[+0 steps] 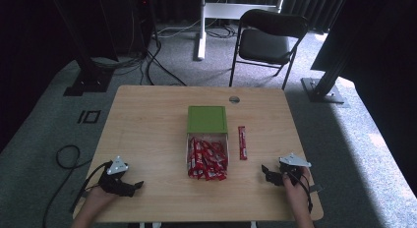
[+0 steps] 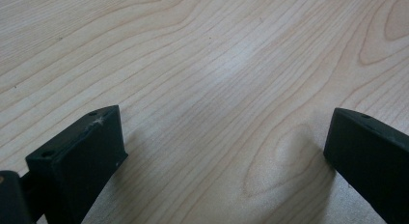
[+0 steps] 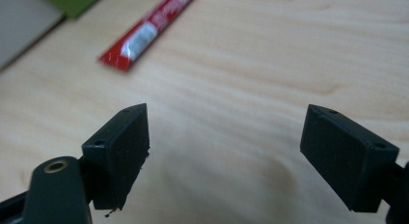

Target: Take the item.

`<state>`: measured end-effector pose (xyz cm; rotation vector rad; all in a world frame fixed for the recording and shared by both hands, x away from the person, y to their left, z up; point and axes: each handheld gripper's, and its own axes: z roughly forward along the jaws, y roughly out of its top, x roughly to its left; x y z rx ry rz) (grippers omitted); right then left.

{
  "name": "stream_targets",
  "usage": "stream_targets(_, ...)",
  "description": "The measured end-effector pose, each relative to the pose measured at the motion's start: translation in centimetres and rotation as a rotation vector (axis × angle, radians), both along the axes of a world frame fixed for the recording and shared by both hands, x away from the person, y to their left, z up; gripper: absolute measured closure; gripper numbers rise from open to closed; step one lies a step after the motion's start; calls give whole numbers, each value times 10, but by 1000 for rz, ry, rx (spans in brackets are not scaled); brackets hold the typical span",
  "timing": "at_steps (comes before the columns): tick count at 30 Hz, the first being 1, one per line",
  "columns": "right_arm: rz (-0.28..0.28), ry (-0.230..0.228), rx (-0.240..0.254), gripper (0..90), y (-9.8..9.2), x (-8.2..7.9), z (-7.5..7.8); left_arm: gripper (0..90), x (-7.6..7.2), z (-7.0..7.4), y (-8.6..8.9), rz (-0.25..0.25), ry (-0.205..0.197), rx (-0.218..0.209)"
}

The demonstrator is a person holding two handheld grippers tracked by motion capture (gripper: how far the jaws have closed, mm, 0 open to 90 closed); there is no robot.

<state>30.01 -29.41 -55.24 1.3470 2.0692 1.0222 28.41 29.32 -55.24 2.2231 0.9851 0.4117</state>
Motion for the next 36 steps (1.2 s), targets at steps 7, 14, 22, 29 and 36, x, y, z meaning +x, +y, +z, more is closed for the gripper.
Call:
stream_targets(7,78,57,-32,172,-4,-10,-5,15,0,0,0,-1,0,1)
stream_targets(14,128,71,-44,170,-6,-18,-5,14,0,0,0,0,-1,0)
stream_targets(22,256,65,-67,117,-2,-24,-6,15,0,0,0,0,-1,-1)
stream_targets(29,304,73,-61,117,-7,-31,-6,15,0,0,0,0,-1,0)
stream_targets(36,310,72,-61,117,-8,-32,-6,15,0,0,0,0,-1,0)
